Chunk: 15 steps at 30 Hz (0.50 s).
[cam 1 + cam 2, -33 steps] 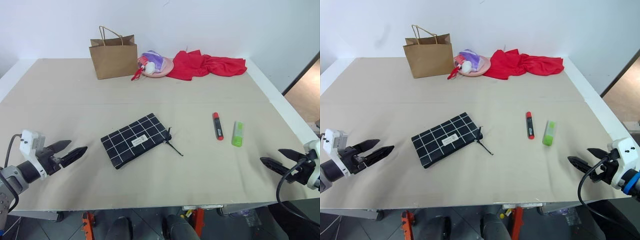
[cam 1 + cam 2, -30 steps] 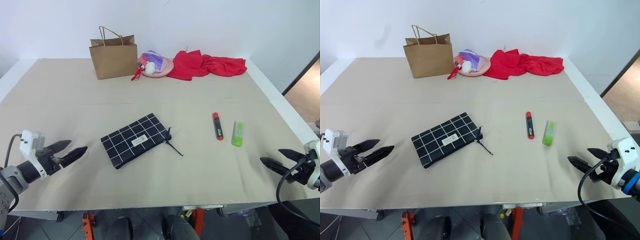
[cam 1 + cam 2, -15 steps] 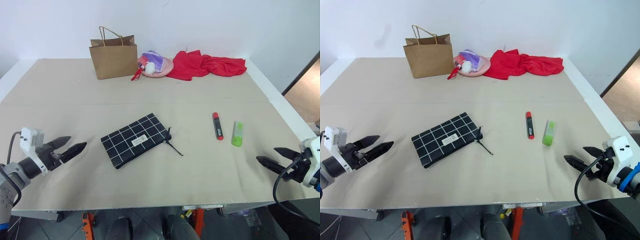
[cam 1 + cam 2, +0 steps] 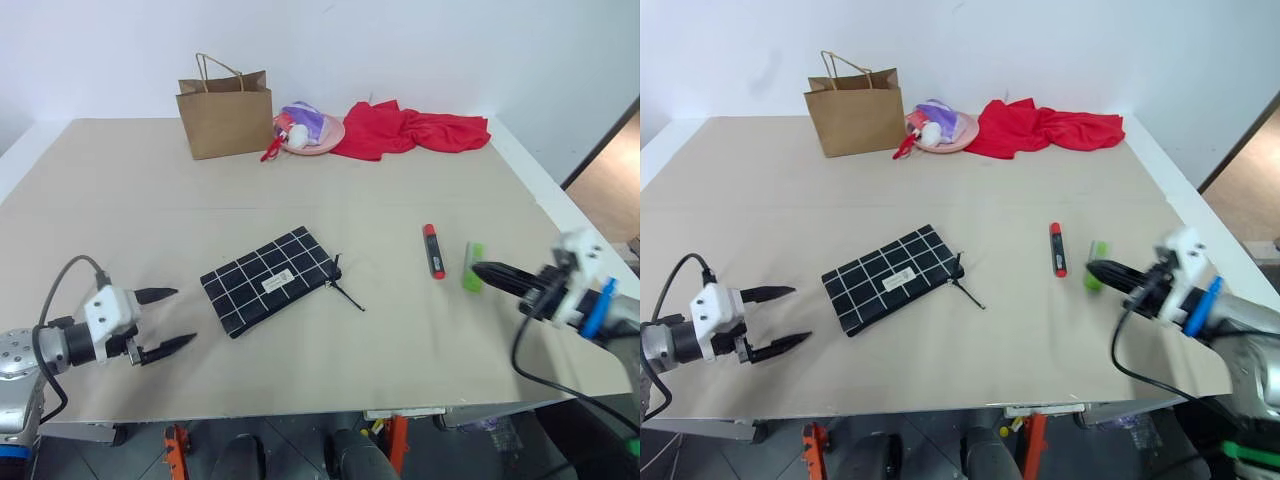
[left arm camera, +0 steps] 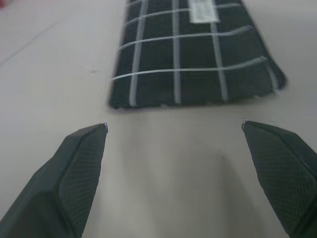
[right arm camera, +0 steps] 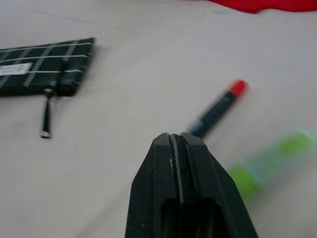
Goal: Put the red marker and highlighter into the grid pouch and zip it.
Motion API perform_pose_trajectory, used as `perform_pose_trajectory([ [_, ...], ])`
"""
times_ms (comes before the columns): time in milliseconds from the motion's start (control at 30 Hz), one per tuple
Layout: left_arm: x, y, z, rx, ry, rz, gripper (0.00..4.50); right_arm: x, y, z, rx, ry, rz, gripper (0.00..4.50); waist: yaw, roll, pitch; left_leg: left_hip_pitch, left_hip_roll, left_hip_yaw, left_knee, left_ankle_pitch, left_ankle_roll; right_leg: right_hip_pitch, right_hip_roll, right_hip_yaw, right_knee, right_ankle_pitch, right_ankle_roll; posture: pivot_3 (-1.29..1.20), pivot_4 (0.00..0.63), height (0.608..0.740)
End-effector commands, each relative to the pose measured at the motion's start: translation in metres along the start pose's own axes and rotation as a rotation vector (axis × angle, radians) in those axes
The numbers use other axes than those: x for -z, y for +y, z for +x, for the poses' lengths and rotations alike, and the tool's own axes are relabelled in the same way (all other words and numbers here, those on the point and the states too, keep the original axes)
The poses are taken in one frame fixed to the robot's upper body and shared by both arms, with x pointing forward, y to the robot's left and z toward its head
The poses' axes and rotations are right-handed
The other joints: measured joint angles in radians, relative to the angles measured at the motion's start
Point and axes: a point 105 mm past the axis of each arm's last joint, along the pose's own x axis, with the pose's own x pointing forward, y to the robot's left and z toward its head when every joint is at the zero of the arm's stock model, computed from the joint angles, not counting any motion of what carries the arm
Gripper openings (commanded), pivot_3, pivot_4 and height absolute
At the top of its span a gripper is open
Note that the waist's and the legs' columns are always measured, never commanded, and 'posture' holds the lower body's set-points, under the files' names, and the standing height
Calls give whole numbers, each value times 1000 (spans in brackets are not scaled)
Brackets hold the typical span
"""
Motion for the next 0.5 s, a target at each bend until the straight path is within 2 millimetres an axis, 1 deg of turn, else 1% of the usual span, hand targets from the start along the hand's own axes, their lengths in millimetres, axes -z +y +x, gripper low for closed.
perform_pose_trajectory([
  [33, -7, -16, 12, 182, 47, 245, 4500, -35, 53, 65, -218, -76, -103, 32, -1, 0, 0, 0, 0, 1, 0, 0, 0, 0, 0, 1, 0, 0, 0, 0, 150, 740],
  [67, -8, -18, 14, 203, 51, 270, 4500, -38, 57, 76, -224, -81, -104, 32, -1, 0, 0, 0, 0, 1, 0, 0, 0, -1, 0, 1, 0, 1, 0, 0, 150, 740],
  [133, -10, -22, 22, 251, 44, 335, 4500, -44, 80, 111, -290, -90, -150, 32, 1, 1, 0, -3, 1, 0, 0, 0, 0, -3, 1, 0, 1, 2, -3, 0, 150, 740],
  [200, -14, -25, 31, 279, 22, 383, 4500, -39, 101, 146, -322, -48, -241, 32, 2, 1, 1, -3, 1, 0, 0, 0, 0, -3, 0, -1, 1, 2, -4, 0, 150, 740],
  [233, -16, -27, 34, 287, 13, 395, 4500, -37, 105, 156, -324, -33, -256, 32, 1, 1, 0, -4, 1, -1, 0, 0, 0, -3, -1, -1, 1, 2, -4, 0, 150, 740],
  [400, -16, -35, 45, 320, -12, 440, 4500, -30, 110, 189, -313, 10, -275, 32, 0, 1, 0, -4, 0, 0, 1, -1, 1, -3, 0, -2, 1, 3, -6, 0, 150, 740],
  [500, -16, -38, 47, 323, -23, 441, 4500, -28, 117, 195, -349, 22, -296, 32, 3, 1, 0, -5, 0, -1, 1, -1, 2, -3, -2, -2, 1, 3, -6, 0, 150, 740],
])
